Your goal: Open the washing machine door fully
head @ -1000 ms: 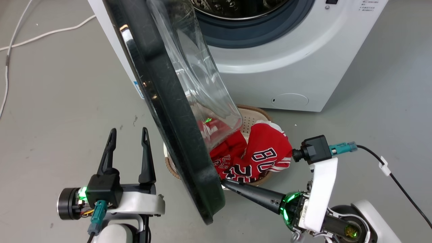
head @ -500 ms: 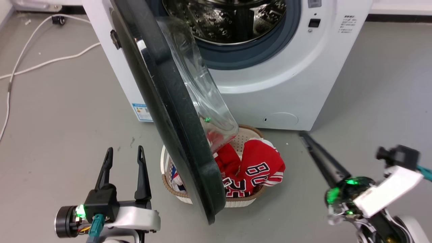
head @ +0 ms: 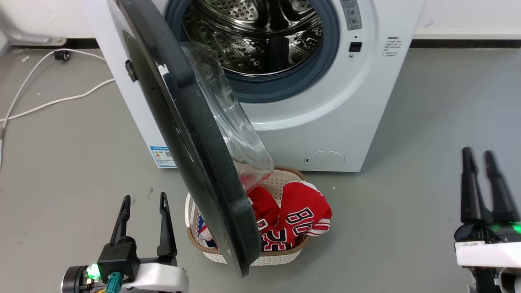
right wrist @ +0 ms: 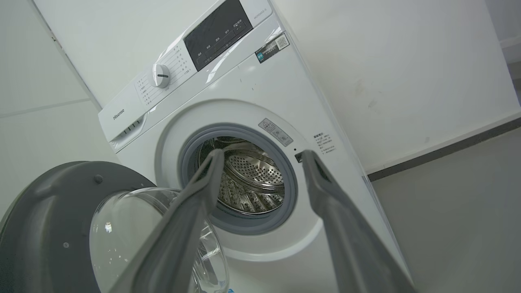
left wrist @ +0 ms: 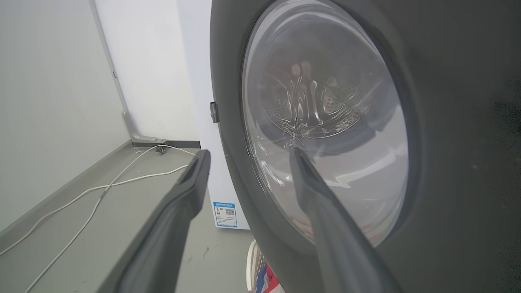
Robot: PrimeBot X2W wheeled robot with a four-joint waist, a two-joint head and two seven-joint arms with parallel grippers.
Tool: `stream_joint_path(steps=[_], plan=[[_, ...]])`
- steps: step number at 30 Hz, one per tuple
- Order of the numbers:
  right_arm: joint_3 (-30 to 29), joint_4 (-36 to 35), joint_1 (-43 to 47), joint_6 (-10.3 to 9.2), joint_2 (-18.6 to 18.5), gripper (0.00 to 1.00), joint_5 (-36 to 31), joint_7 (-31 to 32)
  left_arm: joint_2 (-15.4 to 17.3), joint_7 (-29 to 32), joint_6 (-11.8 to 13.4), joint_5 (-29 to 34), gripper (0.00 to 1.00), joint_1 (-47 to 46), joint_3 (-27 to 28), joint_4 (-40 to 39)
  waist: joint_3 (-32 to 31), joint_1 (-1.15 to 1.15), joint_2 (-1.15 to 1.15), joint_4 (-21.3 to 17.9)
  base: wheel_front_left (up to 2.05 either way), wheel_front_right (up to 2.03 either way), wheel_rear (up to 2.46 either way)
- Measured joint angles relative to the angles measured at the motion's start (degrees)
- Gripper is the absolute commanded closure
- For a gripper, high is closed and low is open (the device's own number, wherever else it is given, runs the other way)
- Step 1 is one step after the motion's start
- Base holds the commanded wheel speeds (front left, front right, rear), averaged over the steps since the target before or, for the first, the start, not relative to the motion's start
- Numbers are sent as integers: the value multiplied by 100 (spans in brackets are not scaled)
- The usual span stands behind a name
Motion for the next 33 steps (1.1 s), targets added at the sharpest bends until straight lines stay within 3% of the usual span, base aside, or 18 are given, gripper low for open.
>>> stream_joint_path(steps=[7, 12, 20, 33], plan=[[-633, -286, 129, 7, 515, 0, -2463, -13, 1, 0, 1, 0, 0, 7, 12, -3, -33, 0, 0, -45, 0, 0, 0], [-762, -299, 315, 8, 770, 0, -3339, -12, -2, 0, 1, -1, 0, 14, 1, 1, -74, 0, 0, -46, 0, 0, 0], [-689, -199, 727, 8, 895, 0, -3890, -12, -2, 0, 0, -25, 0, 108, -18, 33, -189, 0, 0, -16, 0, 0, 0], [-720, -91, 1115, 8, 907, 0, -3655, -12, -2, 0, -1, -33, 0, 219, -18, 42, -335, 0, 0, -1, 0, 0, 0]])
